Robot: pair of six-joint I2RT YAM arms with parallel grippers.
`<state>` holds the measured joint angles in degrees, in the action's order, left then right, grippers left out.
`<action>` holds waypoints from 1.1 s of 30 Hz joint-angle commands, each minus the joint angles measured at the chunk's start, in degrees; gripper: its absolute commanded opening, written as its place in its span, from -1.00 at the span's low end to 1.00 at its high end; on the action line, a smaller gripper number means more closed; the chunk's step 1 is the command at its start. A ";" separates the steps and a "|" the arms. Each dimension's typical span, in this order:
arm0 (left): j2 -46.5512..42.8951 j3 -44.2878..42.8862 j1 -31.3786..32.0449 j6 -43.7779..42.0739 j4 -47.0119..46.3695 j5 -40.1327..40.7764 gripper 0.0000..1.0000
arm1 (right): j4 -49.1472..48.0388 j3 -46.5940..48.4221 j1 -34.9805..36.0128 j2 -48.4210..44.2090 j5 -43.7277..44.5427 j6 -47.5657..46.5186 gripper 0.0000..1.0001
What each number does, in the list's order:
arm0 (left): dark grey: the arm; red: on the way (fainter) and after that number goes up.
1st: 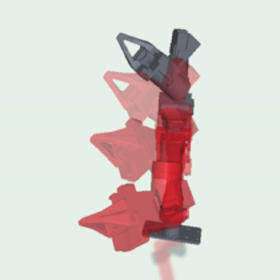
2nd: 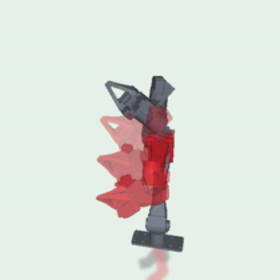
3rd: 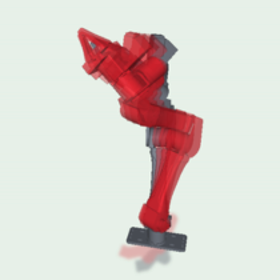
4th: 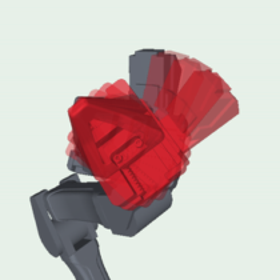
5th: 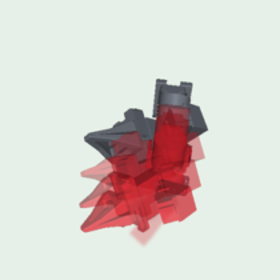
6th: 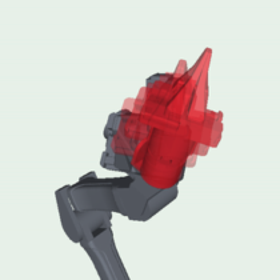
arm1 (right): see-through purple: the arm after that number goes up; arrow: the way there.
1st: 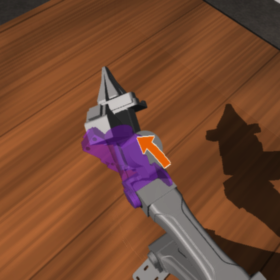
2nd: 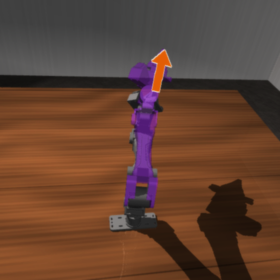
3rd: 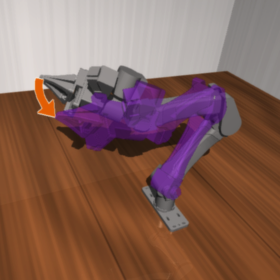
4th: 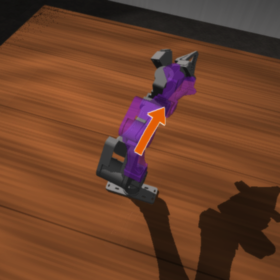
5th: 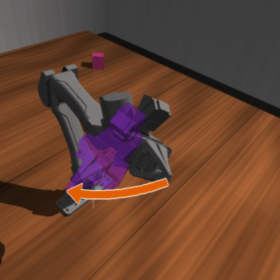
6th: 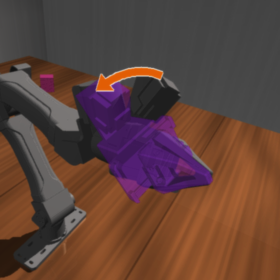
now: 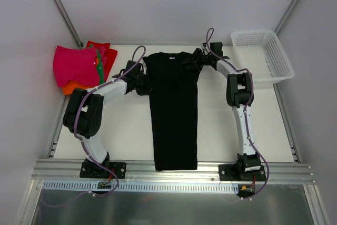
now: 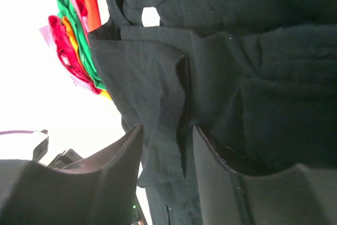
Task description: Fold and stack the t-shirts
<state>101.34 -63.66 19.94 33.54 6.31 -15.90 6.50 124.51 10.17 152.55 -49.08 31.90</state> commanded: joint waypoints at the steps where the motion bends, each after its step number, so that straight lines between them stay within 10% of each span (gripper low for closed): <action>1: -2.11 0.81 0.71 0.30 -0.94 0.87 -0.85 | -5.35 2.32 1.25 2.57 -2.33 3.69 -0.10; 10: -1.58 0.99 0.80 0.39 -1.03 0.87 -0.86 | -8.88 0.91 1.95 1.97 -4.53 4.67 -0.99; 33: -1.06 2.05 0.89 0.39 -1.38 0.87 -0.87 | -14.06 1.44 4.94 -8.06 -12.18 -0.08 -0.99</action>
<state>101.34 -62.24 20.32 33.65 5.82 -15.86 -4.82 123.02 14.63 147.92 -58.43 33.21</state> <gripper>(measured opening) 0.066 0.012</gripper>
